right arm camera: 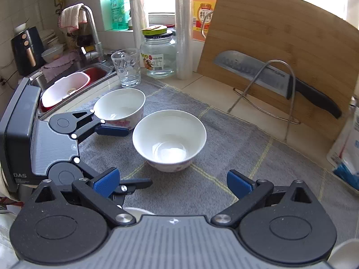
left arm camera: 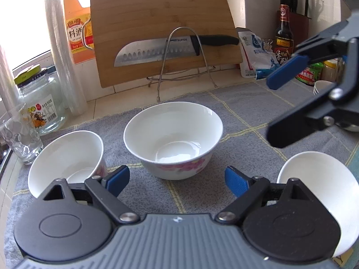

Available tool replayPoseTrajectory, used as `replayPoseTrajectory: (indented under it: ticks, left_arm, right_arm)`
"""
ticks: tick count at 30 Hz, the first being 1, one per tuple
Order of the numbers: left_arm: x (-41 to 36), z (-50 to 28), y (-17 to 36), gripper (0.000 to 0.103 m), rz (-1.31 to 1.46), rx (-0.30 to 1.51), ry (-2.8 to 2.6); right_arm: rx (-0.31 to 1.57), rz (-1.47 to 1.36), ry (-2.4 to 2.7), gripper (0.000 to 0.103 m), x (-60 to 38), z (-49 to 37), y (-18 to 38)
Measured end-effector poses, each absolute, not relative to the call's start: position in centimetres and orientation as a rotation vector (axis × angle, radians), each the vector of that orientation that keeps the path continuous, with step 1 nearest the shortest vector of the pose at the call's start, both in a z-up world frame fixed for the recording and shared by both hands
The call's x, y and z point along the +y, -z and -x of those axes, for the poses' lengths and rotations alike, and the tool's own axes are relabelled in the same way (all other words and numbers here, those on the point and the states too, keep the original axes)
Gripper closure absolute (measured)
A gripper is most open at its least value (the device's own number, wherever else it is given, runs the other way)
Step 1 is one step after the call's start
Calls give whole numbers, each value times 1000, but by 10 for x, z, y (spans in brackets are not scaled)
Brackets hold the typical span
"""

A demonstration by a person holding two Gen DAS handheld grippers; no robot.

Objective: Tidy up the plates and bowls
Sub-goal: 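Reach the right tool into a white floral bowl and grasp its rim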

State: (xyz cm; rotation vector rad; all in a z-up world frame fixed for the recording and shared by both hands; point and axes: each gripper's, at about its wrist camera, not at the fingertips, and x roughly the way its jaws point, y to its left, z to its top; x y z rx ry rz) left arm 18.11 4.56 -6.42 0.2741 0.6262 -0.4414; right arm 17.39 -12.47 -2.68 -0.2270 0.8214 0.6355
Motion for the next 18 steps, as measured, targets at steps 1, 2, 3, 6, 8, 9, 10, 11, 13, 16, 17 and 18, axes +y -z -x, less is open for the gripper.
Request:
replayPoseTrajectory:
  ticks: [1,2,3,6,8,9,10,11,13,16,17,18]
  left_arm:
    - [45,-182,64,12,-268,624,441]
    - [44,-184,64,12,-265,623,440]
    - [42,-185,64,12,-263,621,437]
    - [40,-189,64,12,-248,625,430]
    - [41,-192,64,12,-238,629,427]
    - [40,-193,65,12,-236,631,426]
    - [40,-194,65,12,-235,632,420]
    - [40,-194,66,13,-236,633,419]
    - [40,-195,66,13,-237,634,412]
    - [40,-197,67,13,-225,640,410]
    - [40,-197,67,13,-221,640,412]
    - [41,-197,67,14,-219,640,412]
  right_arm:
    - [829,226,-642,0,-124,-180,28]
    - [840,221,-653,0,-123,-185,30]
    - [847,214,-660,1,-122,-191,31]
    - [863,197,-680,1,-117,-208,36]
    - [871,187,-692,2,-115,-217,38]
    - [878,179,-702,4,-113,-222,40]
    - [885,172,-709,5,-112,-228,41]
    - [892,165,-717,5,-111,-233,43]
    - [907,155,-724,8,-108,-243,48]
    - [928,133,-741,11,-106,-255,53]
    - [931,129,-745,13,-105,-258,54]
    - [936,128,-749,15,-104,-261,56]
